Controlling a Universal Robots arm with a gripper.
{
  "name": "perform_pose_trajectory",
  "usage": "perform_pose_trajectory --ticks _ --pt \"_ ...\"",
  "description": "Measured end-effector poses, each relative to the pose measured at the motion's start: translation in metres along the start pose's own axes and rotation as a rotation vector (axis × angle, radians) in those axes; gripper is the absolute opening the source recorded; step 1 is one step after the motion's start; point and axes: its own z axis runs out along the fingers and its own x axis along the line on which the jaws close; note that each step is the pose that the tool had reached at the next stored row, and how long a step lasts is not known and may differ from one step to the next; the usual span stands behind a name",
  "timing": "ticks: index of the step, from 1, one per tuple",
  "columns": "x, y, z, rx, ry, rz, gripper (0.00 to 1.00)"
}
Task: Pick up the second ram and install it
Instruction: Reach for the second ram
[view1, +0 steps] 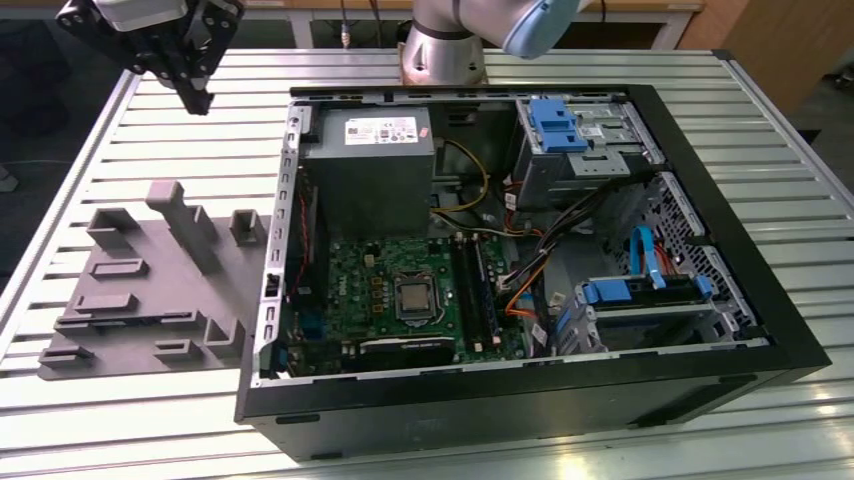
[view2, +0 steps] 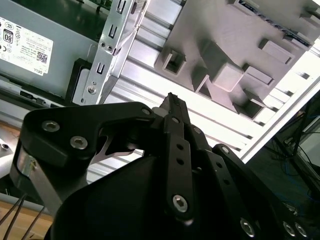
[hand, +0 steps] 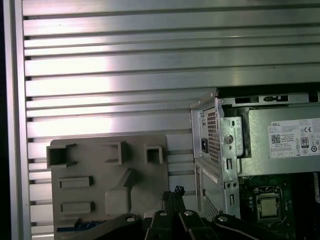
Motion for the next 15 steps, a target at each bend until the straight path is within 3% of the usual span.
perform_pose_trajectory --ticks 15 --pt "0.0073 -0.0006 -0.0002 -0.0004 0.0 0.0 0.11"
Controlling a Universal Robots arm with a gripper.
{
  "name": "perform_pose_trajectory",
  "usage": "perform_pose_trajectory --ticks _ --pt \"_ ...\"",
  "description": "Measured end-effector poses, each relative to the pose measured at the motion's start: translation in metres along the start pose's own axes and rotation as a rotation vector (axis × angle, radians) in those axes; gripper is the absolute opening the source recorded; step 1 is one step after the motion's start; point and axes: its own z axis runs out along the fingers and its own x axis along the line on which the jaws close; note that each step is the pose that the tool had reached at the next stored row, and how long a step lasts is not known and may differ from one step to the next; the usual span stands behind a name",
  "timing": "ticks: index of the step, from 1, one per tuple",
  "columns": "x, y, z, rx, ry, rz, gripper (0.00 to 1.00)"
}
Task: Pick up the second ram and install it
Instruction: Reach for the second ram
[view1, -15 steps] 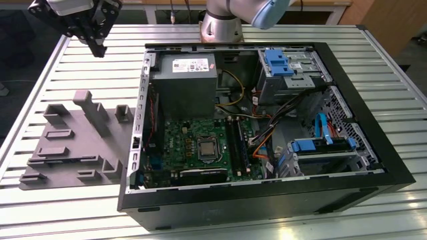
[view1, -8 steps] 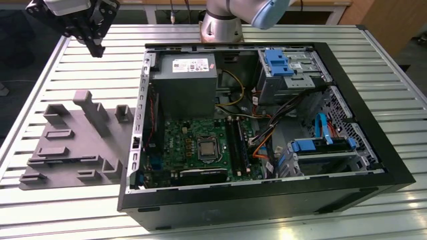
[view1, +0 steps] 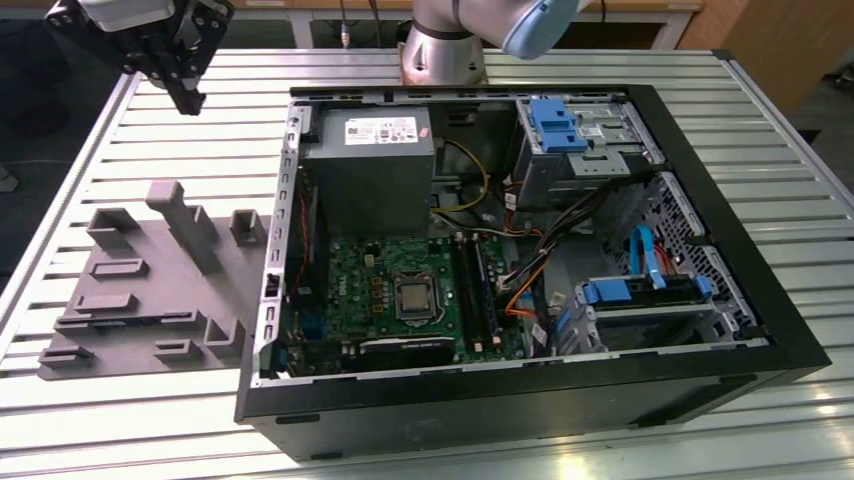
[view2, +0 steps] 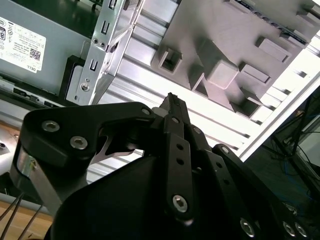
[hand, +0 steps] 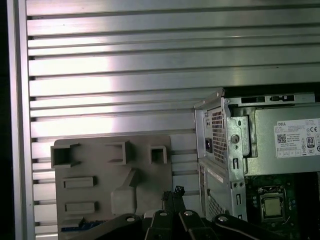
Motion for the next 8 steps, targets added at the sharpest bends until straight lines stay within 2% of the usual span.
perform_pose_trajectory --ticks 8 --pt "0.0052 -0.0004 0.0 -0.0001 0.0 0.0 0.11"
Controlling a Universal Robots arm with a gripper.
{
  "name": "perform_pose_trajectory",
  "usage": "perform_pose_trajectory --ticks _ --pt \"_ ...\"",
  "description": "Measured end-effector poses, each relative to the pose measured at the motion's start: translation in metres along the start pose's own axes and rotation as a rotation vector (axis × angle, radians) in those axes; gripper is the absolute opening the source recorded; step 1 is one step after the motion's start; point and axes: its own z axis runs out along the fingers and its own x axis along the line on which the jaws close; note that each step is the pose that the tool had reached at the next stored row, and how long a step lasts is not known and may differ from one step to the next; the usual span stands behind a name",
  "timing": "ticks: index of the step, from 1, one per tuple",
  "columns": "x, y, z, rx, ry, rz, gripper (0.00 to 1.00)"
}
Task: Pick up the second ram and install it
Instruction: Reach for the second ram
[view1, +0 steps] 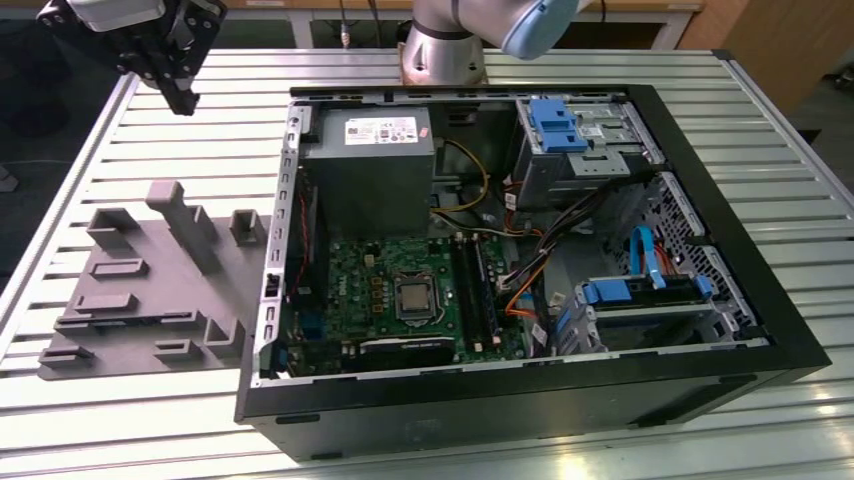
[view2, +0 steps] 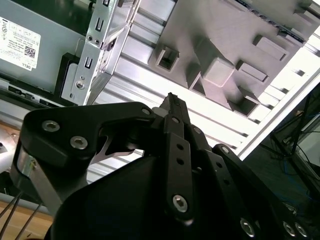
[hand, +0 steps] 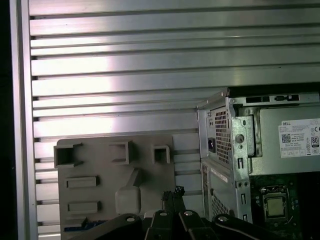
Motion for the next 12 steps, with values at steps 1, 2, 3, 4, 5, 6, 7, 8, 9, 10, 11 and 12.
perform_pose_trajectory --ticks 1,2,3,4,5,6,7,8,9,10,11,12 --pt "0.0005 0.0 0.0 0.0 0.0 0.0 0.11" --pt "0.0009 -0.0001 -0.0001 0.0001 0.0 0.0 0.11" --pt "0.0015 -0.0001 0.0 0.0 0.0 0.0 0.11" --pt "0.002 -0.0001 -0.0001 0.0001 0.0 0.0 0.11" --pt "0.0025 -0.0002 -0.0001 0.0001 0.0 0.0 0.11" --pt "0.0029 -0.0002 0.0 0.0 0.0 0.0 0.11" --pt "0.0033 -0.0003 -0.0001 0.0001 0.0 0.0 0.11" --pt "0.0038 -0.0003 -0.0001 0.0001 0.0 0.0 0.11" --pt "0.0043 -0.0003 -0.0001 0.0001 0.0 0.0 0.11" --pt "0.0048 -0.0004 -0.0001 0.0001 0.0 0.0 0.11" --pt "0.0053 -0.0004 -0.0001 0.0001 0.0 0.0 0.11" --pt "0.0058 -0.0004 -0.0001 0.0001 0.0 0.0 0.11"
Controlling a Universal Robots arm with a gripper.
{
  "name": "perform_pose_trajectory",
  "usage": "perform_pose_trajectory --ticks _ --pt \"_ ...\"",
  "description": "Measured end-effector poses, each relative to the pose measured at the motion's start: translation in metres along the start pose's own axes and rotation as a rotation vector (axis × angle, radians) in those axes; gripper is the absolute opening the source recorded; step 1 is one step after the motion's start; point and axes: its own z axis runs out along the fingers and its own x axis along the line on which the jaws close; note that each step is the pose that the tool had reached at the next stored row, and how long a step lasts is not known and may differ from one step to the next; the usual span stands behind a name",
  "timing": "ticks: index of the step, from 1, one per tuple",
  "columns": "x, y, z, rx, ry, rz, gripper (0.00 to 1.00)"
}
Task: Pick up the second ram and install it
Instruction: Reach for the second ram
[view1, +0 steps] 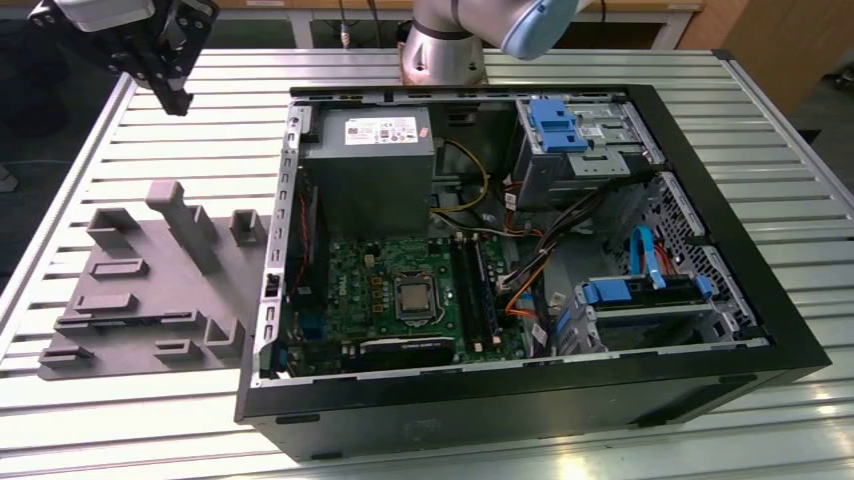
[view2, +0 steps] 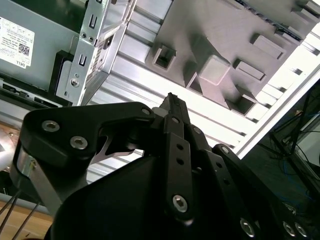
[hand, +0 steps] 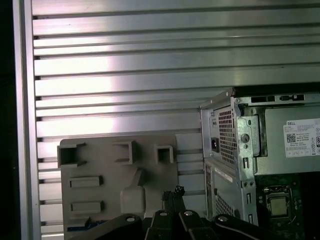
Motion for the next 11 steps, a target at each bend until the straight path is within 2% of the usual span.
perform_pose_trajectory --ticks 11 --pt "0.0047 -0.0012 0.0004 0.0 0.0 0.0 0.11"
